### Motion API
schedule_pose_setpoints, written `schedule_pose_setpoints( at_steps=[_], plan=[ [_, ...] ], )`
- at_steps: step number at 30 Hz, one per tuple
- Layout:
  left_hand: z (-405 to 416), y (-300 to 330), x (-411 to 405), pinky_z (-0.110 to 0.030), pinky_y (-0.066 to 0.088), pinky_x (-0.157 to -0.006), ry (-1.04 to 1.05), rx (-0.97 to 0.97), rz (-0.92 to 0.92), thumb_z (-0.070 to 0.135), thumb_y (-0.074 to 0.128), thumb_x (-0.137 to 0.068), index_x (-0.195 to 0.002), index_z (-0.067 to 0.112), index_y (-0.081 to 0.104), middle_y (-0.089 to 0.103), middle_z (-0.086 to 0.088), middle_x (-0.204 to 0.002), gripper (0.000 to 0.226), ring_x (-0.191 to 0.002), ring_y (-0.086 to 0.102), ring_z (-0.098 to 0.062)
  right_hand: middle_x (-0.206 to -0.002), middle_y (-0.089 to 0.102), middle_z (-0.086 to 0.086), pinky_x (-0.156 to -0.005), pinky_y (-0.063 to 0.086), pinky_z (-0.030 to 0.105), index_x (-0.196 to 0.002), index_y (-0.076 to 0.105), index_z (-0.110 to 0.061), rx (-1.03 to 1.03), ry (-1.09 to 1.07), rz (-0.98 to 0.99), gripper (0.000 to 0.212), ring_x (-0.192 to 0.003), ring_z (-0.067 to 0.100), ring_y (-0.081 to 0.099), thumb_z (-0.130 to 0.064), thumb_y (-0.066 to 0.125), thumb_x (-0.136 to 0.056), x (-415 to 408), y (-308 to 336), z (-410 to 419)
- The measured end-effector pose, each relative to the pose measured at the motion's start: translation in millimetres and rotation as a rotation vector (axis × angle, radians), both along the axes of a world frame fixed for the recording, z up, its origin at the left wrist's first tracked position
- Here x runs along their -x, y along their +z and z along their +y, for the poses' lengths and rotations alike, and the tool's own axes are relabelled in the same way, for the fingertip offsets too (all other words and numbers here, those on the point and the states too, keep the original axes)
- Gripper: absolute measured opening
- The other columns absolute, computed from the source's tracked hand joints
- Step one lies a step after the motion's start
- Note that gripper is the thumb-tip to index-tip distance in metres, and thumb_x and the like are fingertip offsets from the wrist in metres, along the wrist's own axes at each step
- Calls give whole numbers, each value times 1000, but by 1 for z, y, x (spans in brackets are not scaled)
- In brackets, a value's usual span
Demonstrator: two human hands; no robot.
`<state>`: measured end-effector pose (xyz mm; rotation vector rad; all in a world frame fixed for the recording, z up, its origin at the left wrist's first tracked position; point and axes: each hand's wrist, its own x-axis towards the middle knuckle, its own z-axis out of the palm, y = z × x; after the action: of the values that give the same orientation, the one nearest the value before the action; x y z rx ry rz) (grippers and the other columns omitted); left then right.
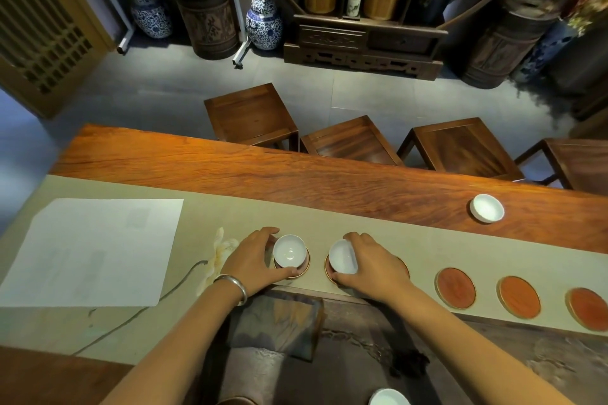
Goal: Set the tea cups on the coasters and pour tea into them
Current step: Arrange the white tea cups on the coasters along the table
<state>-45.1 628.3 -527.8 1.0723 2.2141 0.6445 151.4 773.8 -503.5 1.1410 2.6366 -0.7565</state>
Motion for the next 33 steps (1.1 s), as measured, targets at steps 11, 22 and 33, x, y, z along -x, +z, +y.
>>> schedule_pose_setpoints(
  at_steps=[11, 22, 33],
  plan=[
    [-2, 3, 3, -28, 49, -88, -6, -35, 28, 64, 73, -54, -129, 30, 40, 57, 5, -118, 89, -101, 53, -9, -128, 51, 1, -75, 50, 35, -135, 37, -24, 14, 15, -2, 74, -111, 23, 55, -59, 64, -76, -1, -13, 1],
    [49, 27, -7, -25, 45, -83, -98, -89, 92, 60, 72, -59, -122, 30, 43, 55, 7, -118, 76, -100, 51, -8, -137, 46, 3, -84, 51, 37, -141, 33, -21, -58, -82, 20, 83, -118, 23, 53, -64, 63, -78, -51, 20, 41],
    [209, 47, -120, -27, 42, -94, -466, -139, 172, 51, 73, -65, -131, 29, 41, 52, 2, -131, 76, -115, 52, -14, -128, 53, 6, -85, 51, 36, -128, 43, -20, -186, -494, 14, 68, -111, 23, 57, -59, 67, -78, -242, 57, 132]
  ],
)
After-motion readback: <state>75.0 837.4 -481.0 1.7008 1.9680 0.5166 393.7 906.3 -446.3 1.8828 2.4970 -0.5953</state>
